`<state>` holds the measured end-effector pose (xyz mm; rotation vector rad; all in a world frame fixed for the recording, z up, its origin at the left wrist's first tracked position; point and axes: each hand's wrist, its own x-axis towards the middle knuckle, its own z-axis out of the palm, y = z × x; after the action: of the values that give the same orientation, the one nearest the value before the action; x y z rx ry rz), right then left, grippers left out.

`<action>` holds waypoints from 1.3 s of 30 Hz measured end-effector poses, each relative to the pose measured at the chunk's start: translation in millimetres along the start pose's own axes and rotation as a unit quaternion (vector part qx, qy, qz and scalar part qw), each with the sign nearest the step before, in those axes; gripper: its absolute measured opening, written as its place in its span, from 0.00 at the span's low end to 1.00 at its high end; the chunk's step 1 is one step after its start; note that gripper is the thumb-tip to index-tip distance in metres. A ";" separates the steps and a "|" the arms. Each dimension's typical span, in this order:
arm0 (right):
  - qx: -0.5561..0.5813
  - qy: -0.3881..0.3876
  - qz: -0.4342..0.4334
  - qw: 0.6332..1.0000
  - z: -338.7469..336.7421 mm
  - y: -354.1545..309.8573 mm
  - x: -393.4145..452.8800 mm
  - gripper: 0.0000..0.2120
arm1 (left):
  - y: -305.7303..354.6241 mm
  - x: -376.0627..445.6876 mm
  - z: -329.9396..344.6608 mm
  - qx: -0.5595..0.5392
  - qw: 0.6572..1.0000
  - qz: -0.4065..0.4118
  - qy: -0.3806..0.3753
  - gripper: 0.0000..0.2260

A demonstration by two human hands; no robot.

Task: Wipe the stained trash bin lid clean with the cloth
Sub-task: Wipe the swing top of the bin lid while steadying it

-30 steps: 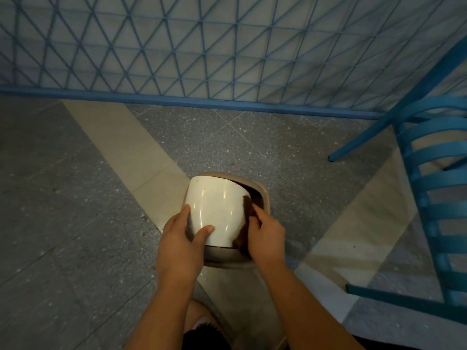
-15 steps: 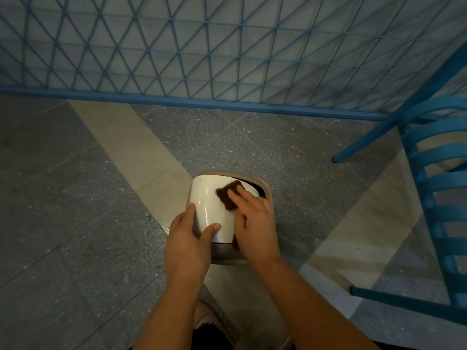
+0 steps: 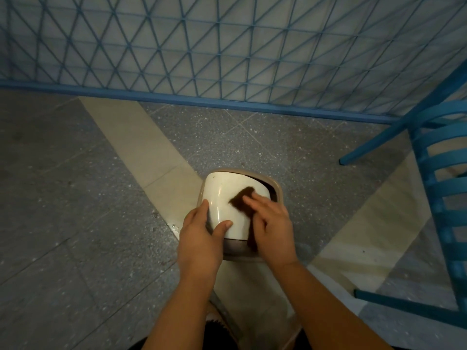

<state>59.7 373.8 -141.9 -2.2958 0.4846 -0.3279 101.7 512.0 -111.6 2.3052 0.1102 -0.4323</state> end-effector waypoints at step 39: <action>-0.044 -0.005 0.074 0.996 -16.6 -24.2 40.8 0.18 | -13.6 -10.1 -9.8 -0.081 0.997 -0.014 -0.012 0.41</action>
<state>95.9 361.2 -109.4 -2.3297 0.6724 -0.2245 92.0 529.1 -111.1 2.1400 0.1605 -0.4483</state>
